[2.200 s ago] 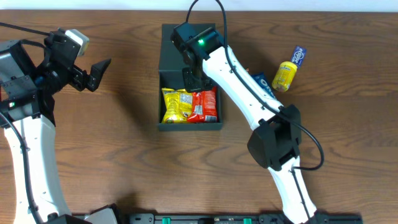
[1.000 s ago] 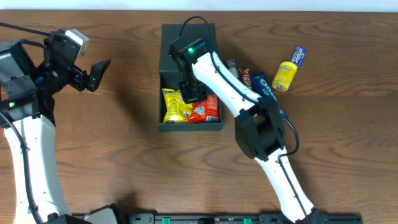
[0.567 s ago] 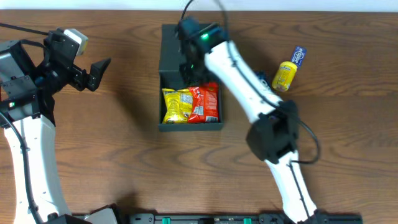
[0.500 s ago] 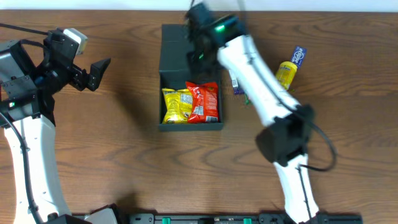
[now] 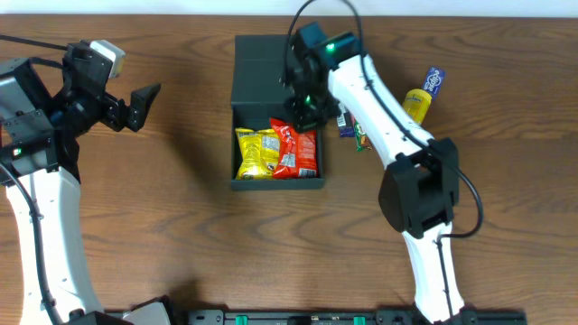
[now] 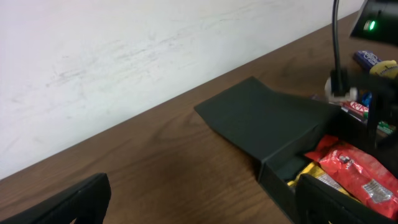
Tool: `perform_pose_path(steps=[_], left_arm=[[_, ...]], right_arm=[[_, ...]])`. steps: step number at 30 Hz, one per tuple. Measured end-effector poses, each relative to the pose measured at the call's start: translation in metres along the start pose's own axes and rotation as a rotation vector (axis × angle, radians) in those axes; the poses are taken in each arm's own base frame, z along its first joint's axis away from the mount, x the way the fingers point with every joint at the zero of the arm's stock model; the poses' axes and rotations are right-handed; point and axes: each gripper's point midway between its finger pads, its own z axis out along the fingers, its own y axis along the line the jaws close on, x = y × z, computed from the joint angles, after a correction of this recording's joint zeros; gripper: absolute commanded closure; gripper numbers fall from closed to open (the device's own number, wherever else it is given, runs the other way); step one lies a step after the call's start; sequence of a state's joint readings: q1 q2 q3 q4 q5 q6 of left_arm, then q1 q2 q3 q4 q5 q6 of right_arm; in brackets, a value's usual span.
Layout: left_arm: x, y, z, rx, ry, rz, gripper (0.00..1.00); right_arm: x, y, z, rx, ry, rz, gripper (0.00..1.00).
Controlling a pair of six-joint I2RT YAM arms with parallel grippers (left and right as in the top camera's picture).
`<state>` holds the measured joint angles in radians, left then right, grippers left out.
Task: Pack container
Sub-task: 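Press the bags flat inside the box, then lift the right gripper out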
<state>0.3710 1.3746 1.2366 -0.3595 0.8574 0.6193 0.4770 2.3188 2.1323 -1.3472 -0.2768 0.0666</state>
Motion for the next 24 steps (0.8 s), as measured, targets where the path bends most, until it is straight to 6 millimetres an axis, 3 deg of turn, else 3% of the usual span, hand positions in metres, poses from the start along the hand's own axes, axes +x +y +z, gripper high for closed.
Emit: perform_pose_path(steps=[15,24], left_arm=[[0.0,0.0,0.0,0.0,0.0,-0.013,0.05],[0.0,0.0,0.0,0.0,0.0,-0.017,0.05]], right_arm=[[0.005,-0.005,0.057,-0.006,0.0,-0.033,0.99],[0.007,-0.005,0.058,0.103,-0.019,-0.034,0.99]])
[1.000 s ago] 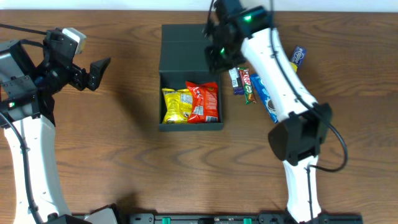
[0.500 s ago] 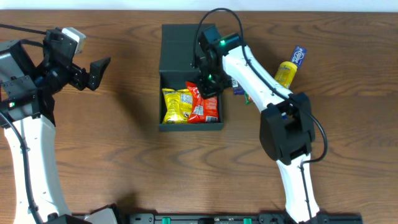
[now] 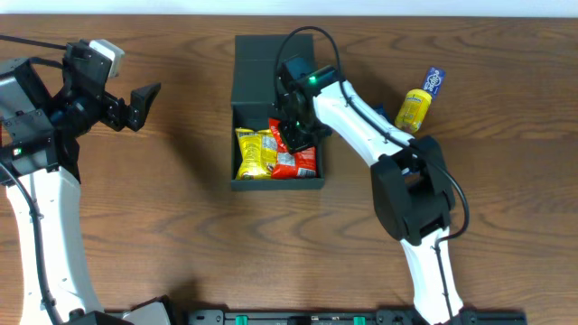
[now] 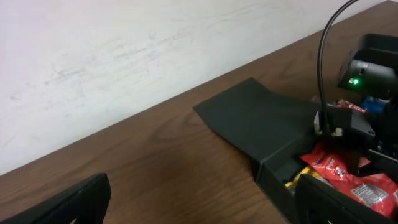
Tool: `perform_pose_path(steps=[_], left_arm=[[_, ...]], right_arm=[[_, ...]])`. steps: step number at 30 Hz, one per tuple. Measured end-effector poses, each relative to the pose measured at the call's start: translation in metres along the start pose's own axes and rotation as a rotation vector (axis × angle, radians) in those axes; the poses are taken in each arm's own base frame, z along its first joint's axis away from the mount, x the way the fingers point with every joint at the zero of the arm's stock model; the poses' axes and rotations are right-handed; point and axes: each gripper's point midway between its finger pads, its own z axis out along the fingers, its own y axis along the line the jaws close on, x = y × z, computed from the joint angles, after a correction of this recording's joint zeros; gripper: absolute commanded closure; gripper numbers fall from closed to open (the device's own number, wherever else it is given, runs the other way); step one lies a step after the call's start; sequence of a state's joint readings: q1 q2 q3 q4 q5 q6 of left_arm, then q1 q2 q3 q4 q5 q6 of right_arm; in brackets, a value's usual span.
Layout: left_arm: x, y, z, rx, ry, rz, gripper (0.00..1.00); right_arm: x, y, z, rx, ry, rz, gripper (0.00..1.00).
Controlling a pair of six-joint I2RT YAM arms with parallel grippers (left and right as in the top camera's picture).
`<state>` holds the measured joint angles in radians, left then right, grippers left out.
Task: Pack container
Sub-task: 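Press the bags flat inside the box, then lift the right gripper out, then move the right gripper to the blue Oreo pack and grasp it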
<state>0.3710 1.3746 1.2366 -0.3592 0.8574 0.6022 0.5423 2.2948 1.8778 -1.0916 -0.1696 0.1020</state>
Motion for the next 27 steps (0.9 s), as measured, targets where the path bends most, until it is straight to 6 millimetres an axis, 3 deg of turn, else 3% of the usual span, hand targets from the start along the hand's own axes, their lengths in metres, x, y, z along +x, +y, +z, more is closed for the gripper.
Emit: perform_pose_path(steps=[11,21,24,27], left_arm=[[0.0,0.0,0.0,0.0,0.001,-0.002,0.05],[0.001,0.0,0.0,0.001,0.002,-0.005,0.05],[0.001,-0.001,0.0,0.003,0.005,-0.016,0.05],[0.004,-0.003,0.0,0.009,0.016,-0.04,0.05]], right_arm=[[0.015,-0.002,-0.012,0.052,0.066,0.023,0.99],[-0.045,0.013,-0.088,0.031,-0.168,-0.003,0.99],[-0.056,0.003,-0.105,0.029,-0.216,0.017,0.99],[-0.052,-0.034,-0.111,0.056,-0.202,0.09,0.92]])
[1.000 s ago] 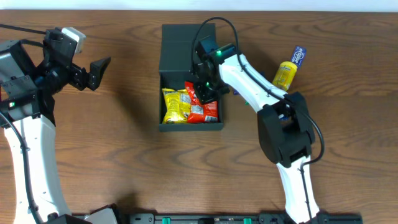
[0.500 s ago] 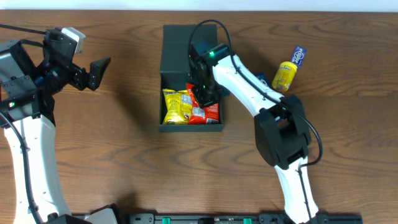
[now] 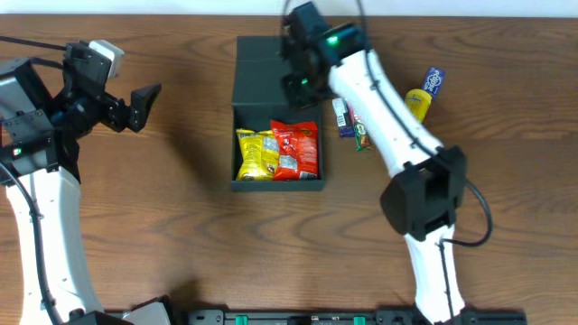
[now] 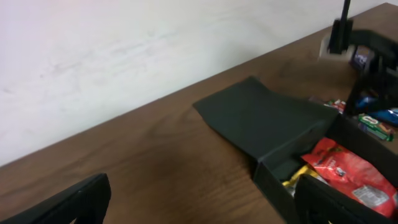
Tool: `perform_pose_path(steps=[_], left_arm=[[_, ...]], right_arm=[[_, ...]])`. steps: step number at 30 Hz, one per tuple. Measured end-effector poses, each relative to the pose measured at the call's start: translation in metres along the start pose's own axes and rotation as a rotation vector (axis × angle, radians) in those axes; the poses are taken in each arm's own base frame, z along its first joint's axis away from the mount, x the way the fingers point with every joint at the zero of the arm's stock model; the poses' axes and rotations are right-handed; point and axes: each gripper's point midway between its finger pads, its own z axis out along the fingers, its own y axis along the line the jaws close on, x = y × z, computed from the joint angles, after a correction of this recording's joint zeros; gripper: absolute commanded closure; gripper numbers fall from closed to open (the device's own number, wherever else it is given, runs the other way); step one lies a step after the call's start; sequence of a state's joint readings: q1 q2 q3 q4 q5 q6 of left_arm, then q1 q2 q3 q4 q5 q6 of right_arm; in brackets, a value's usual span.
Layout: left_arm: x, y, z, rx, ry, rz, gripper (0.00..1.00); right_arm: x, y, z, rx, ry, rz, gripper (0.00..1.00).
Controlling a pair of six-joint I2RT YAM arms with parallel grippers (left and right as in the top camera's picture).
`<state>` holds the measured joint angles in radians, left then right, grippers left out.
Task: Pack container
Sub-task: 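Move the right gripper to the blue Oreo pack and grasp it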
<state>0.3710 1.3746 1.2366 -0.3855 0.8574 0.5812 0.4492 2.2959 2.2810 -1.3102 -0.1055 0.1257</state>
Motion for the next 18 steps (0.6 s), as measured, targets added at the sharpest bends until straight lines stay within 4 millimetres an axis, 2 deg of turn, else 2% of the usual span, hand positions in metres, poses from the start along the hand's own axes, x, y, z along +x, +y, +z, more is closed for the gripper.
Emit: perform_pose_path(steps=[2,5,7,8,10,12,15,18], left_arm=[[0.001,0.0,0.0,0.001,0.003,-0.005,0.05],[0.001,0.0,0.0,0.002,0.003,-0.008,0.05],[0.001,0.0,0.0,0.002,0.003,-0.009,0.05],[0.001,0.0,0.0,0.002,0.003,-0.009,0.05],[0.001,0.0,0.0,0.002,0.003,-0.009,0.05],[0.001,0.0,0.0,0.002,0.003,-0.009,0.05],[0.001,0.0,0.0,0.001,0.003,-0.008,0.05],[0.001,0.0,0.0,0.001,0.002,-0.008,0.05]], right_arm=[[0.004,-0.035,-0.003,0.051,0.022,0.05,0.84],[0.014,-0.092,-0.011,0.143,0.062,0.095,0.65],[0.025,-0.123,-0.016,0.182,0.1,0.083,0.59],[0.028,-0.131,-0.018,0.192,0.112,0.078,0.58],[0.034,-0.145,-0.021,0.207,0.134,0.045,0.54],[0.037,-0.148,-0.02,0.211,0.152,0.004,0.54],[0.043,-0.148,-0.013,0.206,0.18,-0.045,0.55],[0.053,-0.15,0.003,0.199,0.217,-0.074,0.56]])
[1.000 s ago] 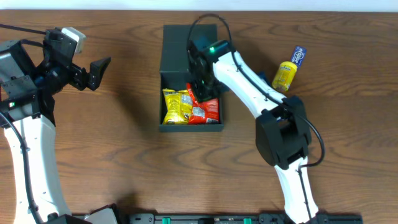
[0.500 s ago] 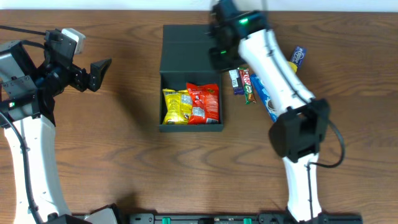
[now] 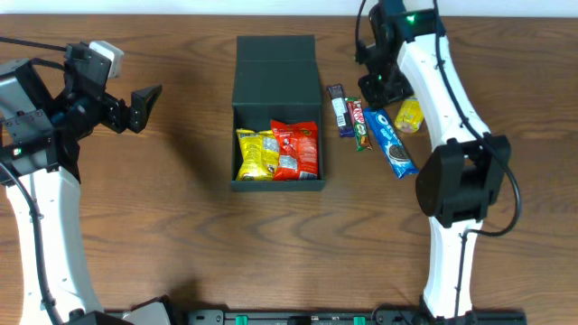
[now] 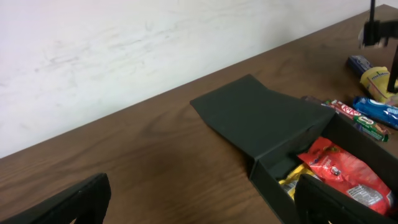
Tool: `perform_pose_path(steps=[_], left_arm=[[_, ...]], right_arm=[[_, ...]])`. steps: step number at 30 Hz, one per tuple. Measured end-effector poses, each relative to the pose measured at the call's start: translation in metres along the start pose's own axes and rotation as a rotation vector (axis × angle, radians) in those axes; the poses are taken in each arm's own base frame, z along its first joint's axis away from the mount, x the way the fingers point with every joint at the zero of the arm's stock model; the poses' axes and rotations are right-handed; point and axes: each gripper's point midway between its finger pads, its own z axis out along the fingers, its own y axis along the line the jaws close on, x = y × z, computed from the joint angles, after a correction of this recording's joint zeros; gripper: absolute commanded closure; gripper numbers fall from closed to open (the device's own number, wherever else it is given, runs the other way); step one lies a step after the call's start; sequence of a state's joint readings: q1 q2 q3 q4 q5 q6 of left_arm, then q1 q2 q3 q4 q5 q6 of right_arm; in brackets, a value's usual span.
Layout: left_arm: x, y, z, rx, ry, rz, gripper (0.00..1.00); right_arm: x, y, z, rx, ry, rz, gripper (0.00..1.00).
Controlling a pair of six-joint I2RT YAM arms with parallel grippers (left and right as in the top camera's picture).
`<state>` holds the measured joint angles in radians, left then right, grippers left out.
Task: Pack container
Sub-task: 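Move the right gripper to the blue Oreo pack and grasp it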
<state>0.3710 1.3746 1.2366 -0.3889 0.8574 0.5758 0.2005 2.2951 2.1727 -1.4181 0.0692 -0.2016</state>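
The dark open container (image 3: 275,183) stands mid-table with its lid (image 3: 275,68) folded back. A yellow bag (image 3: 253,153) and a red bag (image 3: 296,149) lie inside it; the left wrist view also shows the red bag (image 4: 339,171). Loose snacks lie to its right: a dark bar (image 3: 337,106), a red and green bar (image 3: 358,122), a blue cookie pack (image 3: 393,140) and a yellow packet (image 3: 409,113). My right gripper (image 3: 377,86) hangs over these snacks, its jaws hidden from above. My left gripper (image 3: 135,104) is open far to the left, holding nothing.
A pale wall (image 4: 155,50) runs along the table's far edge. Bare brown tabletop (image 3: 181,235) stretches to the left of and in front of the container. The right arm's white links (image 3: 442,90) cross over the snacks at the right.
My right gripper has moved from over the container's lid to the right, above the loose snacks. The blue cookie pack now shows. The left arm has not moved.
My right gripper was at the container's right rim above the red bag. Then it was down inside on the red bag. Then it was up over the lid, with the red bag lying flat beside the yellow one. Now it is above the loose snacks.
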Motion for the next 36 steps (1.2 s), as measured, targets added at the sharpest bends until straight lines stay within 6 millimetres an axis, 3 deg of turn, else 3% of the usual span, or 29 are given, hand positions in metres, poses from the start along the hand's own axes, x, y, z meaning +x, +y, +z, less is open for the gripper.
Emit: perform_pose_path(steps=[7,11,24,28,33,36], left_arm=[[0.0,0.0,0.0,0.0,0.0,0.0,0.05],[0.0,0.0,0.0,0.0,0.0,0.0,0.05],[0.0,0.0,0.0,0.0,0.0,0.0,0.05],[0.0,0.0,0.0,0.0,0.0,0.0,0.05],[0.0,0.0,0.0,0.0,0.0,0.0,0.05],[0.0,0.0,0.0,0.0,0.0,0.0,0.05]], right_arm=[[0.015,-0.001,0.037,-0.006,0.061,-0.011,0.55],[0.018,-0.008,0.05,-0.004,0.064,0.008,0.48],[0.024,-0.009,0.085,-0.001,0.06,0.013,0.44],[0.021,-0.009,0.09,0.002,0.045,0.012,0.49],[0.023,-0.008,0.093,0.001,0.047,0.01,0.67],[0.022,-0.009,0.093,0.002,0.047,0.01,0.69]])
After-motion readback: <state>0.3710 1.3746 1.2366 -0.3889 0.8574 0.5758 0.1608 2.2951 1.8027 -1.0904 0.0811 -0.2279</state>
